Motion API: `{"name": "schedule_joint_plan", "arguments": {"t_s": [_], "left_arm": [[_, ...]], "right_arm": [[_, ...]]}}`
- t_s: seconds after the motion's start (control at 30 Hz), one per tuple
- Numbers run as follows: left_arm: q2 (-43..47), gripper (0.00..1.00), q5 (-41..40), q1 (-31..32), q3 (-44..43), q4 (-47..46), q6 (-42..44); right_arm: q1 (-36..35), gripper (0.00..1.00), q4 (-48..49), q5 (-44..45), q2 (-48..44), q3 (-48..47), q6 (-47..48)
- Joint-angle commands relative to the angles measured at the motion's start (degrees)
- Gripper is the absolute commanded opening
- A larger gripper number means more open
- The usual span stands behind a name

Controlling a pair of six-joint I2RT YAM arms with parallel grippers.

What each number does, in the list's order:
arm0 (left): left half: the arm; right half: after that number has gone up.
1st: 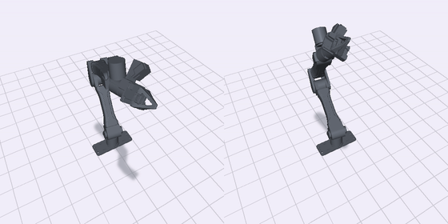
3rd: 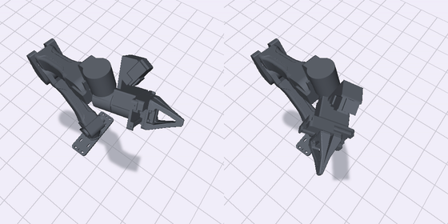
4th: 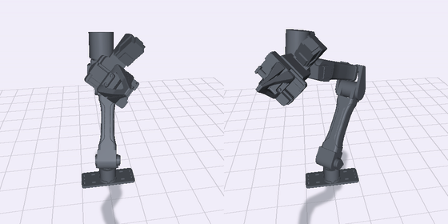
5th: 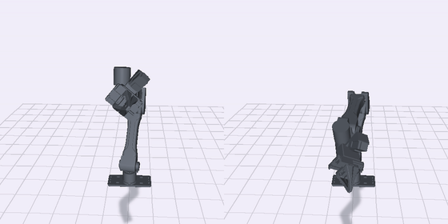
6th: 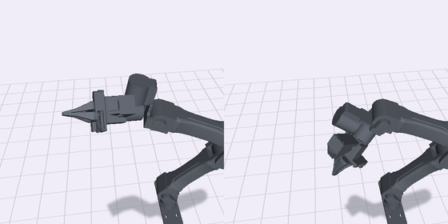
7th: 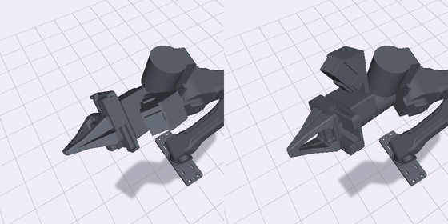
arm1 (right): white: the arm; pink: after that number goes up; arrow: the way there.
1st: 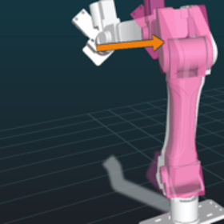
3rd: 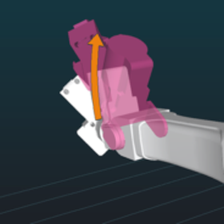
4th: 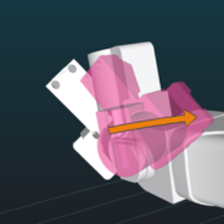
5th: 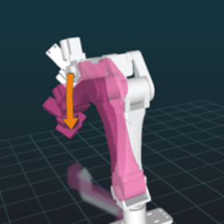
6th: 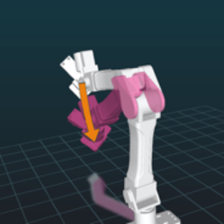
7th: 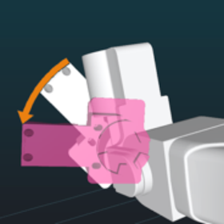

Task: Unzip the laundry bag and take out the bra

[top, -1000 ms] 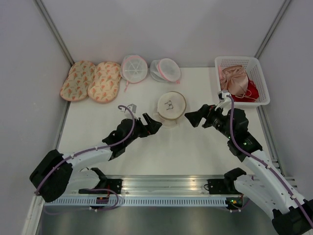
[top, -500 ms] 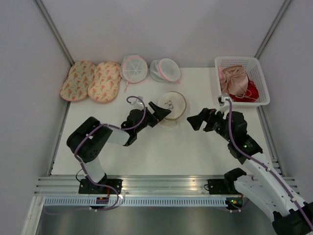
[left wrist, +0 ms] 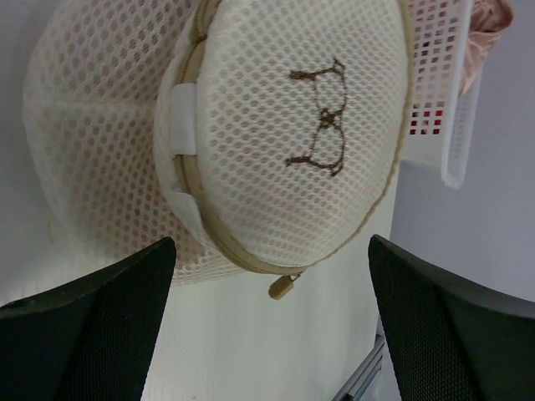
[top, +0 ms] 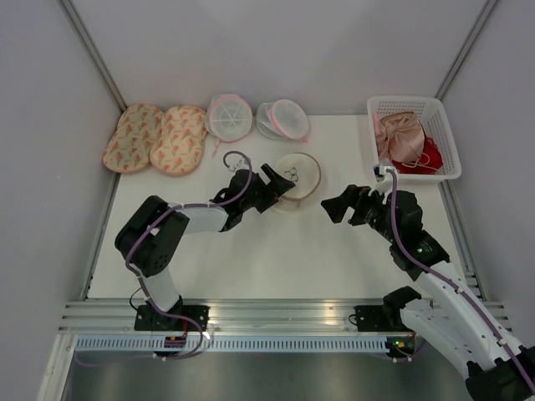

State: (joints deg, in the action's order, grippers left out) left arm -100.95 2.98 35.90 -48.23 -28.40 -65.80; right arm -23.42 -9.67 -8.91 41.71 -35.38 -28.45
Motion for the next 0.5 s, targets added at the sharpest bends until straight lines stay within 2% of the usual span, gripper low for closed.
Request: {"name": "schedule_joint_plan", "arguments": {"t_s": [0.0,0.1,0.3,0.47], "left_arm": [[-2.32,0.99,-1.14,-0.13,-1.69,5.64,-2.13],[-3.99,0.98,-1.66,-0.13,-2.04,4.23,-2.84],[-6.63,0.98,-4.91,-0.13,-1.61,-6.12,-3.19],[-8.39,0.93,-6.15,-0.22,-2.84,-12.71,-1.97]], "right_arm": [[-0.13,0.98,0.44,1.00,0.03,0.13,-0.29],[-0.14,0.98,0.18,1.17,0.03,0.22,-0.38],[-0.13,0.93,0.79,1.00,-0.06,0.83,-0.82],[-0.13,0.76,0.97,0.03,0.82,1.89,-0.82]]}}
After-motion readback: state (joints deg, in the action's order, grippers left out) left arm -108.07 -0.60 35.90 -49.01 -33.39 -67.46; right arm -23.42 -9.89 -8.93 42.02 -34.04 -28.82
